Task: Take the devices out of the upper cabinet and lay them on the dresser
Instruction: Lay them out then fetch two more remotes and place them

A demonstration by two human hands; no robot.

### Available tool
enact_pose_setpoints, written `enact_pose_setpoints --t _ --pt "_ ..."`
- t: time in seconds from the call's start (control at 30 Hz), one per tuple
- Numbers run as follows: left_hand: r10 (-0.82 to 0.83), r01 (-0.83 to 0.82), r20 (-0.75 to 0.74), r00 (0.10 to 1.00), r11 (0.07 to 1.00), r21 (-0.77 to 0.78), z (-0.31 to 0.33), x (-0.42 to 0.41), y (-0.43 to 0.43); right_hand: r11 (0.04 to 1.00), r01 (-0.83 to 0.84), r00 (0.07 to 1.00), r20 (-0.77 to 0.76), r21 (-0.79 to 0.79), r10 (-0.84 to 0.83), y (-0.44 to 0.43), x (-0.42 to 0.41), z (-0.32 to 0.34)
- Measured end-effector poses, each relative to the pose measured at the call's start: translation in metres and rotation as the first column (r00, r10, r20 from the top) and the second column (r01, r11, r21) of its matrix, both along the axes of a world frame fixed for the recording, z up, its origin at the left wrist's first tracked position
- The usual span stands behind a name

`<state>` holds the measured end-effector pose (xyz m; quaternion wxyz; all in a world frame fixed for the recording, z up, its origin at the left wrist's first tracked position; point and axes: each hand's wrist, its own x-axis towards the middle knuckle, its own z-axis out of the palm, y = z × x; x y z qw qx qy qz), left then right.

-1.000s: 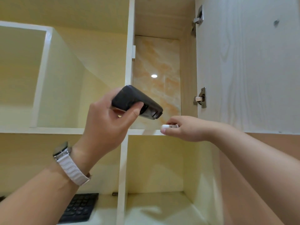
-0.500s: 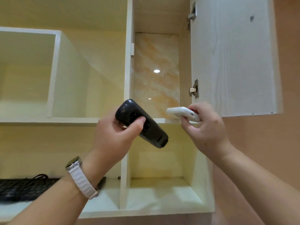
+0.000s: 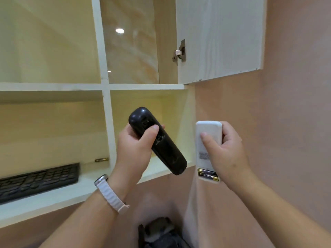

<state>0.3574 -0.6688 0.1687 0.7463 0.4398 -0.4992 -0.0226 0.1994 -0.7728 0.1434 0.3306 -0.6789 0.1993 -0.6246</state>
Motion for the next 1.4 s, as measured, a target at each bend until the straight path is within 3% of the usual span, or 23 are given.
enact_pose_setpoints --t 0.17,0.33,0.5,0.73,1.03,1.27,1.4 --pt "-0.157 0.173 -0.129 0.979 0.978 0.117 -0.057 0.003 0.002 0.984 0.146 0.987 -0.08 0.098 -0.139 0.036 -0.004 -0.045" --pt "-0.332 0.393 -0.263 0.906 0.889 0.233 -0.124 -0.01 0.012 0.936 0.29 0.947 -0.199 0.2 -0.251 0.083 -0.02 -0.097" --pt "-0.493 0.589 -0.332 0.804 0.733 0.34 -0.171 -0.034 0.029 0.847 0.449 0.875 -0.334 0.285 -0.351 0.133 -0.048 -0.142" --pt "-0.624 0.759 -0.431 0.651 0.534 0.373 -0.199 -0.095 0.056 0.7 0.606 0.791 -0.376 0.377 -0.483 0.201 -0.104 -0.183" --pt "-0.748 0.854 -0.451 0.487 0.299 0.425 -0.223 -0.205 0.137 0.512 0.724 0.674 -0.315 0.462 -0.668 0.311 -0.2 -0.212" --pt "-0.836 0.876 -0.459 0.302 0.054 0.479 -0.232 -0.327 0.246 0.333 0.806 0.521 -0.319 0.488 -0.792 0.458 -0.296 -0.224" --pt "-0.869 0.859 -0.452 0.201 -0.066 0.508 -0.236 -0.388 0.317 0.193 0.837 0.39 -0.31 0.512 -0.867 0.547 -0.341 -0.231"
